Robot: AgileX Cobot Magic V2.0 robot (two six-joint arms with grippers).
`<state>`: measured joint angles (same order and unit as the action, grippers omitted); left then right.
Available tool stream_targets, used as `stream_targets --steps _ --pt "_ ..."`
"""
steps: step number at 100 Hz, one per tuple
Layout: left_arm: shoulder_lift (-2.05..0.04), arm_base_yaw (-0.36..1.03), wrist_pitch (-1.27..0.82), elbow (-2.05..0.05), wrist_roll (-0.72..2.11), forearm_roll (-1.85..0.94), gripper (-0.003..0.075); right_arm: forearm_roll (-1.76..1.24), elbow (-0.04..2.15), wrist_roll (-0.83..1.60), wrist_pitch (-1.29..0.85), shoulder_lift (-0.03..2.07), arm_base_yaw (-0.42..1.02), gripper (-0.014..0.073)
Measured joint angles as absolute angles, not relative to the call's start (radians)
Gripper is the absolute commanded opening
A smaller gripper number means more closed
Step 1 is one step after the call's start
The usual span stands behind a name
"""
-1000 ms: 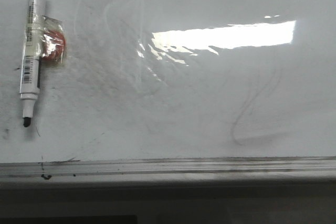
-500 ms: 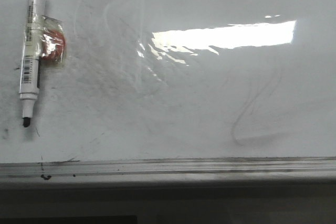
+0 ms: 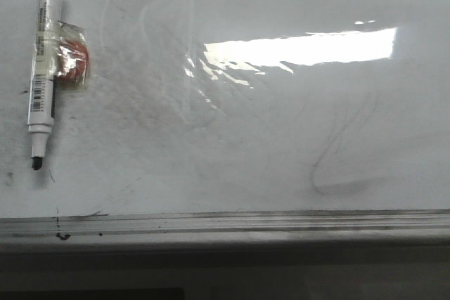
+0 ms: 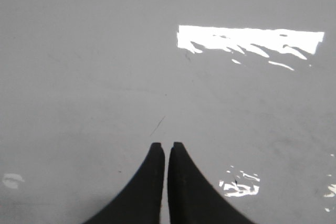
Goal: Write number 9 on whiteboard
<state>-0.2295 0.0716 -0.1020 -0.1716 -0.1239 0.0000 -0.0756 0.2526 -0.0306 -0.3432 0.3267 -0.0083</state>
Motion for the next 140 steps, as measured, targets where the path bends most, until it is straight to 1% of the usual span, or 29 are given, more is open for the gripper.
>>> stream_targets --steps 3,8,10,12,17,20,25,27,32,41,51,58,71,89,101,112,127,134,140 --pt "-0.243 0.072 -0.089 -0.172 -0.124 0.000 0.0030 -0.076 0.254 -0.031 -0.343 0.338 -0.006 -0.0064" --pt "-0.259 0.072 -0.079 -0.174 -0.124 0.000 0.0104 -0.076 0.254 -0.031 -0.343 0.351 -0.007 -0.0064" --pt "-0.265 0.072 -0.074 -0.174 -0.124 0.000 0.0143 -0.076 0.254 -0.031 -0.343 0.357 -0.007 -0.0063" --pt "-0.270 0.072 -0.072 -0.174 -0.124 -0.005 0.0200 -0.076 0.254 -0.031 -0.343 0.360 -0.007 -0.0064" --pt "-0.289 0.072 -0.061 -0.174 -0.124 -0.009 0.0286 -0.076 0.254 -0.031 -0.343 0.363 -0.007 -0.0063" --pt "-0.299 0.072 -0.048 -0.174 -0.124 -0.009 0.0357 -0.076 0.254 -0.031 -0.343 0.364 -0.007 -0.0064" --pt "-0.318 0.072 -0.019 -0.174 -0.124 -0.010 0.0441 -0.076 0.254 -0.031 -0.343 0.364 -0.007 -0.0064" --pt "-0.327 0.072 0.000 -0.174 -0.124 -0.012 0.0468 -0.076 0.254 -0.031 -0.343 0.364 -0.007 -0.0063" --pt "-0.348 0.072 0.040 -0.174 -0.124 -0.012 0.0504 -0.076 0.254 -0.031 -0.343 0.364 -0.007 -0.0064" --pt "-0.381 0.087 0.130 -0.174 -0.124 -0.014 0.0500 -0.078 0.254 -0.031 -0.343 0.364 -0.007 -0.0064" --pt "-0.411 0.153 0.207 -0.174 -0.140 0.019 0.0500 -0.078 0.254 -0.031 -0.343 0.364 -0.007 -0.0064" --pt "-0.433 0.233 0.231 -0.174 -0.195 0.059 0.0500 -0.078 0.254 -0.031 -0.343 0.364 -0.007 -0.0063" --pt "-0.490 0.421 0.238 -0.174 -0.304 0.090 0.0500 -0.078 0.254 -0.031 -0.343 0.364 -0.007 -0.0063" --pt "-0.590 0.674 0.238 -0.174 -0.337 0.096 0.0498 -0.078 0.254 -0.031 -0.343 0.364 -0.007 -0.0064" --pt "-0.658 0.788 0.239 -0.174 -0.341 0.091 0.0476 -0.078 0.254 -0.031 -0.343 0.364 -0.007 -0.0064" --pt "-0.721 0.833 0.255 -0.174 -0.341 0.082 0.0470 -0.078 0.254 -0.031 -0.343 0.364 -0.007 -0.0063" --pt "-0.814 0.839 0.333 -0.176 -0.342 0.074 0.0465 -0.078 0.254 -0.031 -0.343 0.364 -0.007 -0.0063" --pt "-0.856 0.839 0.372 -0.178 -0.342 0.070 0.0446 -0.078 0.254 -0.031 -0.343 0.364 -0.007 -0.0064" --pt "-0.889 0.839 0.397 -0.178 -0.343 0.070 0.0411 -0.078 0.254 -0.031 -0.343 0.364 -0.007 -0.0063"
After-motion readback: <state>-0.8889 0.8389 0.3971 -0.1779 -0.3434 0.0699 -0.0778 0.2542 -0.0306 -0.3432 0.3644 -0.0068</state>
